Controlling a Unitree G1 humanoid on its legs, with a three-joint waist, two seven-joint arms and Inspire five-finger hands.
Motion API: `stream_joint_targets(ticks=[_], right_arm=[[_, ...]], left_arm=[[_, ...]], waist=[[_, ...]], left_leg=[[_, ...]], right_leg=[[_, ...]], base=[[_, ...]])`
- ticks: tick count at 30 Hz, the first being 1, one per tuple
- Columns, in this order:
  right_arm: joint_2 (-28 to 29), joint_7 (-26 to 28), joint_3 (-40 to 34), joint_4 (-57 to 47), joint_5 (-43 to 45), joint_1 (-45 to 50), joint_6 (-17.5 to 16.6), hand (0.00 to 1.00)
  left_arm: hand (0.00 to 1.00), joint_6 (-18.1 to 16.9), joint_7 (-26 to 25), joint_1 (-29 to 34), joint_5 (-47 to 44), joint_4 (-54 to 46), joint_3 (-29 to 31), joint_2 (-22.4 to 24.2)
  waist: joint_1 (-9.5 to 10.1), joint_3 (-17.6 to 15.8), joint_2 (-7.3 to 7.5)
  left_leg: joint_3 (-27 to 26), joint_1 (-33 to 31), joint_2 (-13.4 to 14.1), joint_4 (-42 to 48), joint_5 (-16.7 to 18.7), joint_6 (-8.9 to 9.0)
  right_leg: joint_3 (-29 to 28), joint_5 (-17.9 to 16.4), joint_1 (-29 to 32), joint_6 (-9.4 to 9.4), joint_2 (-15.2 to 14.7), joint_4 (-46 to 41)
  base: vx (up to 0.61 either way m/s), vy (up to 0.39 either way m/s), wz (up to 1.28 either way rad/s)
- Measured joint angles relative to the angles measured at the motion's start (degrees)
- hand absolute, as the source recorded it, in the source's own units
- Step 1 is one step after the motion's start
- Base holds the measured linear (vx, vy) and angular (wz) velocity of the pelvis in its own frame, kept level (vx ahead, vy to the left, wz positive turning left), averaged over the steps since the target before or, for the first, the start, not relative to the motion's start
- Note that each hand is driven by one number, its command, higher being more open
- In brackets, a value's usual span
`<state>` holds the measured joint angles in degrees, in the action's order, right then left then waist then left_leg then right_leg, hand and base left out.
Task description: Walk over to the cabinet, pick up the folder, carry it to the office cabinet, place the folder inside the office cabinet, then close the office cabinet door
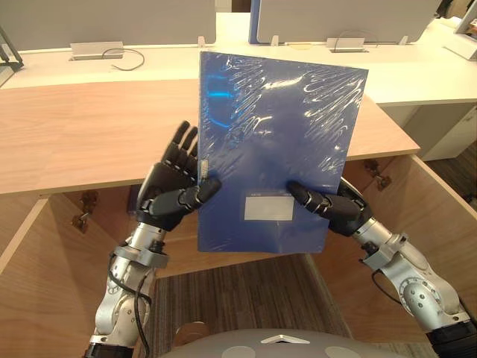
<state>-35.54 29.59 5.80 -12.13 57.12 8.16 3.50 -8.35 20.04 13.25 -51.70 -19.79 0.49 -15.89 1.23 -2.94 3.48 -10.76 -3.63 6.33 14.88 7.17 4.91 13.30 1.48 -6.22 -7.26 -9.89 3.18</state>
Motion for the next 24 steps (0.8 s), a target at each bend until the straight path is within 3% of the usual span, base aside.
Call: stream_joint_targets(ticks=[4,9,20,24], right_arm=[[0.07,0.14,0.47,-0.01,-0.01,-0.11,0.00,0.00],[0.08,0.15,0.51,-0.01,-0.02,-0.08,0.03,0.00],[2.62,0.13,0.44,-0.01,-0.03,-0.08,0.04,0.00],[2.64,0.11,0.15,-0.01,-0.03,-0.07,0.04,0.00]], left_arm=[[1.00,-2.12,-3.11,-5.38,-1.15,-7.12,1.13,0.53],[1.00,-4.38,-5.01,-8.85,-1.87,-9.17,2.38,2.89],[1.00,-4.27,-4.92,-7.54,-2.21,-9.78,4.01,4.13],[1.00,-3.45,-3.17,-2.85,-4.15,-9.90,5.26,4.15]], waist=[[0.14,-0.01,-0.06],[-0.06,0.12,-0.33],[0.01,0.18,-0.41],[0.05,0.12,-0.32]], left_leg=[[0.68,-0.09,-0.18,0.02,-0.03,-0.03],[1.04,0.02,-0.31,0.02,-0.08,-0.09],[1.32,0.08,-0.34,0.01,-0.13,-0.16],[1.41,0.07,-0.35,-0.03,-0.13,-0.16]], right_leg=[[0.70,-0.03,-0.37,0.04,-0.04,0.00],[0.93,-0.05,-0.75,0.06,-0.06,0.03],[1.25,-0.09,-0.91,0.12,-0.06,-0.02],[1.33,-0.15,-0.95,0.20,-0.06,-0.02]], base=[[0.00,0.000,0.08],[0.00,0.002,0.03],[0.00,0.000,0.00],[0.00,0.000,0.00]])
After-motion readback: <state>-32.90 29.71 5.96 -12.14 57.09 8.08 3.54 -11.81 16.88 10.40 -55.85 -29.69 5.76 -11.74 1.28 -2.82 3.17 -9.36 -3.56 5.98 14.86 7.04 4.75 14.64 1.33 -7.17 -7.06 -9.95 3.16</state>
